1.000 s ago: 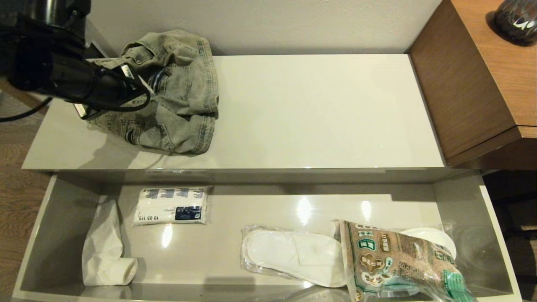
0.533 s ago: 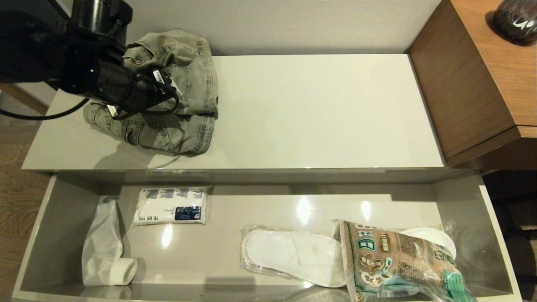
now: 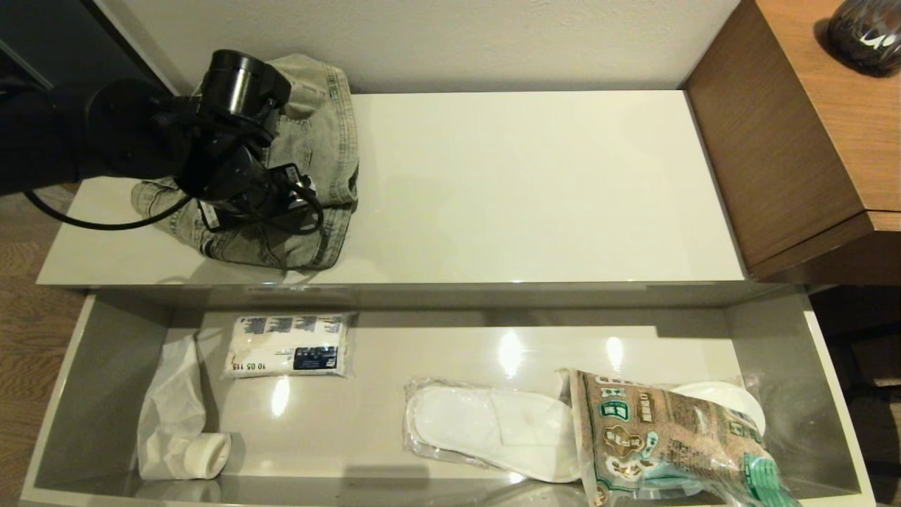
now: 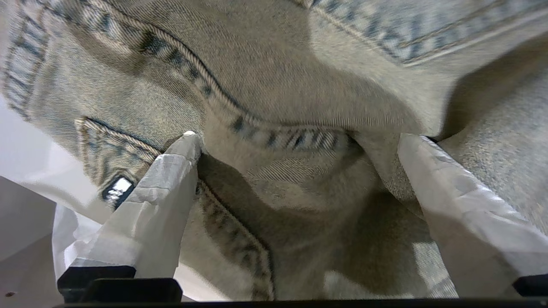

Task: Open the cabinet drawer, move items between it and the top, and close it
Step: Pick up the shorts on the table

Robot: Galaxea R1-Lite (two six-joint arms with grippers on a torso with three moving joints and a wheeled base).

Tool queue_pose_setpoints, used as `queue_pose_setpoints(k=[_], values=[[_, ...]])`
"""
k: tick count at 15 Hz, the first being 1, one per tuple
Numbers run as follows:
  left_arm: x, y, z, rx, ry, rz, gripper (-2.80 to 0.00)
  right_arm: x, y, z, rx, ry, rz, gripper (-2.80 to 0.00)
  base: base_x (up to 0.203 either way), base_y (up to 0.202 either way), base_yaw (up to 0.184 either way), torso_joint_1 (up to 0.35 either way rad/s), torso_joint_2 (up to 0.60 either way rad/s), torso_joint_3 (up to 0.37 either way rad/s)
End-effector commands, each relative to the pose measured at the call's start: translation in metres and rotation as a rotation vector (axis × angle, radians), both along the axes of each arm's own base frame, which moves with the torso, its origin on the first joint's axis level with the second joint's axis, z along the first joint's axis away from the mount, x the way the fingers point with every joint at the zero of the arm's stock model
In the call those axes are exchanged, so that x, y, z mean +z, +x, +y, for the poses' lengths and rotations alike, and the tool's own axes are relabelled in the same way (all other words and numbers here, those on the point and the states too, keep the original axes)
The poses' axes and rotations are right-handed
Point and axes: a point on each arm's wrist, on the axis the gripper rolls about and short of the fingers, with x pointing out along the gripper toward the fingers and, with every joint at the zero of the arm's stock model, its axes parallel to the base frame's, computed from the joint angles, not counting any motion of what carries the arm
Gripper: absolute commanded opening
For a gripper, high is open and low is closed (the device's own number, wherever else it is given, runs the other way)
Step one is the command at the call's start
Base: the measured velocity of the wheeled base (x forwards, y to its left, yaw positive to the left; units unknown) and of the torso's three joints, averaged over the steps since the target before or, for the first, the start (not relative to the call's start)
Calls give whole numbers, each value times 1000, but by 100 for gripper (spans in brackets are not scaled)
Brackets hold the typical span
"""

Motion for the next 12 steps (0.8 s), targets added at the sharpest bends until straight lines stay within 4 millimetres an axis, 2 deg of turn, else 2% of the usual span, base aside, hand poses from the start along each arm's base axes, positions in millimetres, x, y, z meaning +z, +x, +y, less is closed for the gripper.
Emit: queue_pose_setpoints(k=[1,3,5,6,8,10,12], values=[[-12,5,-2,16,15,35,-280,0,0,0,0,0,1,-280,0,0,0,0,0,0],[-13,3,-3,15,9,37,-280,0,0,0,0,0,1,-280,0,0,0,0,0,0],[0,-4,-1,8,-16,0,-280,0,0,0,0,0,1,-280,0,0,0,0,0,0],[1,-4,-1,6,-17,0,-280,0,0,0,0,0,1,-280,0,0,0,0,0,0],[18,-25,2,-19,-38,-34,-280,0,0,0,0,0,1,-280,0,0,0,0,0,0],[23,-38,1,-43,-48,-30,-280,0,0,0,0,0,1,-280,0,0,0,0,0,0],[41,-69,9,-65,-71,-66,-280,0,0,0,0,0,1,-280,0,0,0,0,0,0]])
